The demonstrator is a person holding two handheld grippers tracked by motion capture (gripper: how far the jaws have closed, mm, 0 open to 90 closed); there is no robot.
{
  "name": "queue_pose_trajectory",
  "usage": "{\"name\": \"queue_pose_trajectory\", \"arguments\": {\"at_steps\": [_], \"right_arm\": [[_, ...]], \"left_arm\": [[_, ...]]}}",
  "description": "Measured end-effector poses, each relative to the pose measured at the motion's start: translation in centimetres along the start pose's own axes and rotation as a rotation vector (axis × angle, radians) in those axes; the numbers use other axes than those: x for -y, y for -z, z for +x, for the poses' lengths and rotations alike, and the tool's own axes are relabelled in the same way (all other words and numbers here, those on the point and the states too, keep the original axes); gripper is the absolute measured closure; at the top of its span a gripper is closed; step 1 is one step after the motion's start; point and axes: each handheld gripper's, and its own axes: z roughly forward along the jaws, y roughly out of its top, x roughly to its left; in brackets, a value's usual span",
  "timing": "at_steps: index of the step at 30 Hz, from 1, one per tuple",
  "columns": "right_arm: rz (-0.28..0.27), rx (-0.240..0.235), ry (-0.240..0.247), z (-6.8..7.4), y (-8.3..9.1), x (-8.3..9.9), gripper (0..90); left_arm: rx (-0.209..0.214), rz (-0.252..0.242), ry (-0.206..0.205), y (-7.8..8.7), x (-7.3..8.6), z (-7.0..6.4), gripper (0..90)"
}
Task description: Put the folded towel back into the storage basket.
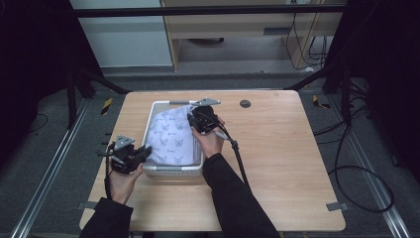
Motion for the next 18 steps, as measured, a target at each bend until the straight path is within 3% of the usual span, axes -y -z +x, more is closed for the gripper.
{"name": "queue_pose_trajectory", "arguments": {"at_steps": [18], "right_arm": [[0.067,0.005,-0.007,-0.5,-2.4,1.6,76.5]], "left_arm": [[-0.027,0.057,-0.021,-1.5,0.7,0.1,78.6]]}}
